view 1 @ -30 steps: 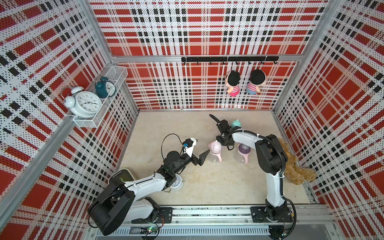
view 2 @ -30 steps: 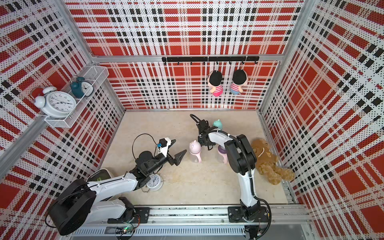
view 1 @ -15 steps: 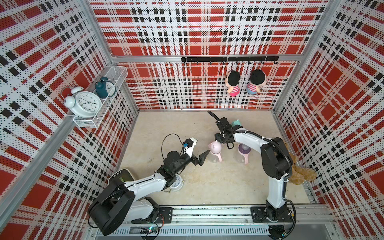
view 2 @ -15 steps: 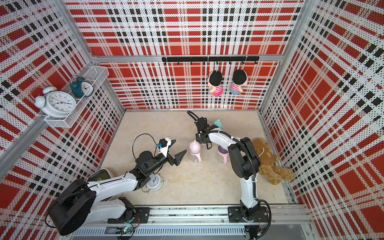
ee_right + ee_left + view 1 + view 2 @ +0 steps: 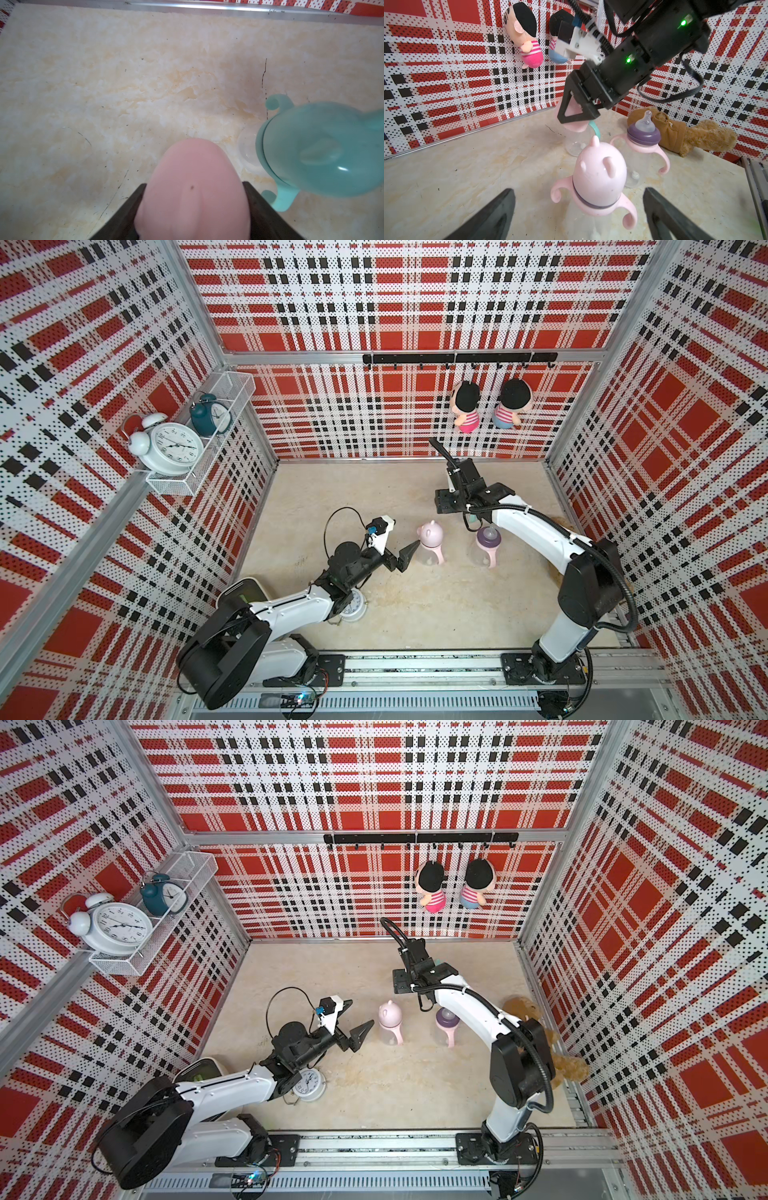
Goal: Assemble the baby bottles
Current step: Pick up the lid from the center of the board, then close the lid on the baby bottle.
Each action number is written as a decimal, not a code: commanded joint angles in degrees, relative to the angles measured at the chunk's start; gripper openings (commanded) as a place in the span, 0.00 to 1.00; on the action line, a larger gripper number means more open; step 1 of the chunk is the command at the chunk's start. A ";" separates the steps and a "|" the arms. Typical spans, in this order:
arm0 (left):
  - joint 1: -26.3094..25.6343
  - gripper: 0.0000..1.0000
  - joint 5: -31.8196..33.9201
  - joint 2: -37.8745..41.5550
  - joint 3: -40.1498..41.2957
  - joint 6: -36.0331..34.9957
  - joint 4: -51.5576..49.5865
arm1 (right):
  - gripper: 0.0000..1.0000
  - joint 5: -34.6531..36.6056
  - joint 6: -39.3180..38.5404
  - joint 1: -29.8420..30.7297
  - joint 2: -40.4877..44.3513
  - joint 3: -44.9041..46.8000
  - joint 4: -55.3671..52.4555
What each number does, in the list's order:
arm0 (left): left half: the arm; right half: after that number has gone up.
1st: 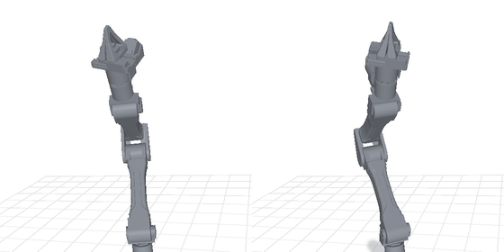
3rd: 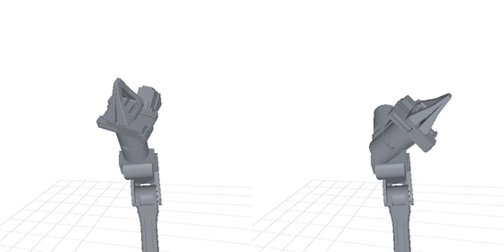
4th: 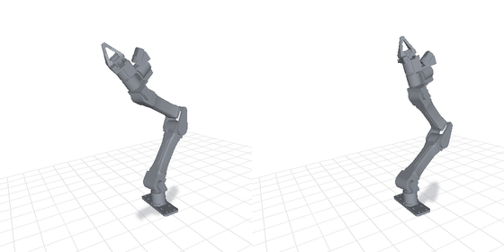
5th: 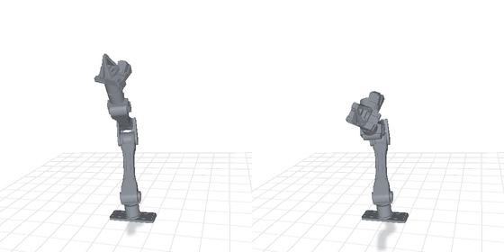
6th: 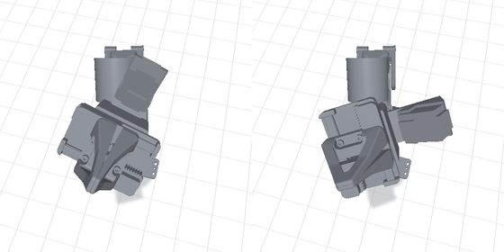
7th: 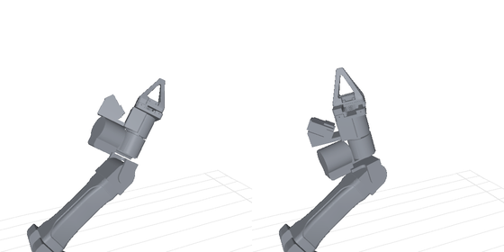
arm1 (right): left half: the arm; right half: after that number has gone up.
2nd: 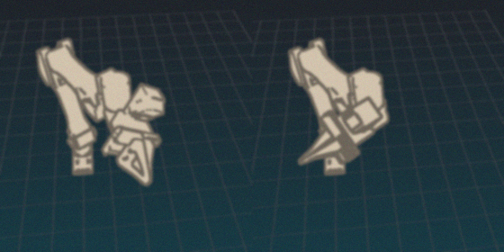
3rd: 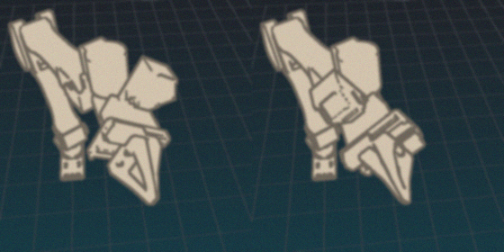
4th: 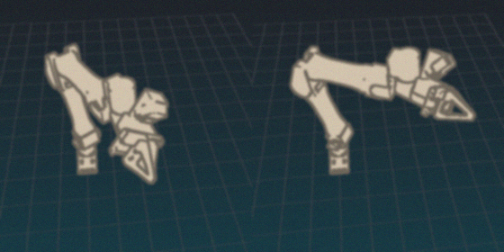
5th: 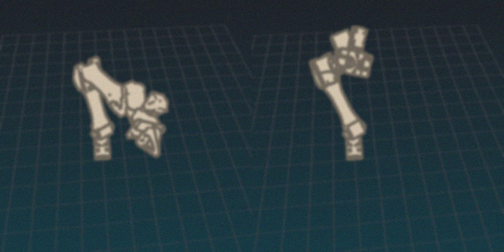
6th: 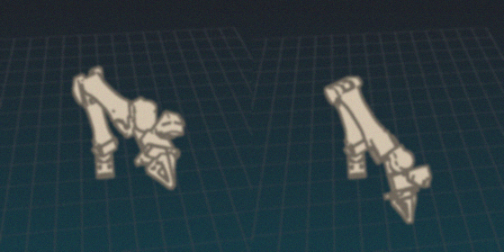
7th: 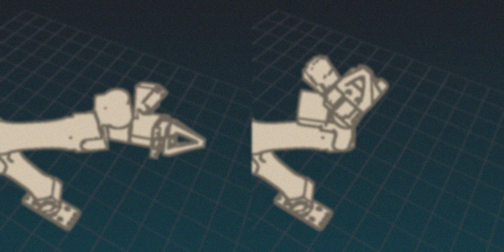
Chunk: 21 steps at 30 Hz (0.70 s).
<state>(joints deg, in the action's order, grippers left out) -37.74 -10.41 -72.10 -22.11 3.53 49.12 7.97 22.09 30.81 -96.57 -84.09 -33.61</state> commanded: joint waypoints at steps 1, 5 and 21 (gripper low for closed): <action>-0.50 0.98 0.11 -0.20 -1.72 -0.56 0.10 | 0.70 -0.41 -0.64 0.22 5.07 -0.34 -2.74; -0.67 0.98 0.23 0.00 -1.80 -0.64 0.09 | 0.70 1.05 -0.84 0.22 9.91 -0.79 -7.51; -1.73 0.98 0.04 -1.83 -3.42 -1.35 0.10 | 0.71 5.63 -0.98 -2.36 24.52 6.94 -24.09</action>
<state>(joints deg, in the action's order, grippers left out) -39.03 -10.22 -73.28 -24.01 2.92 48.75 12.75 21.71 29.50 -73.34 -79.11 -53.67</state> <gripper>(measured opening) 0.983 0.713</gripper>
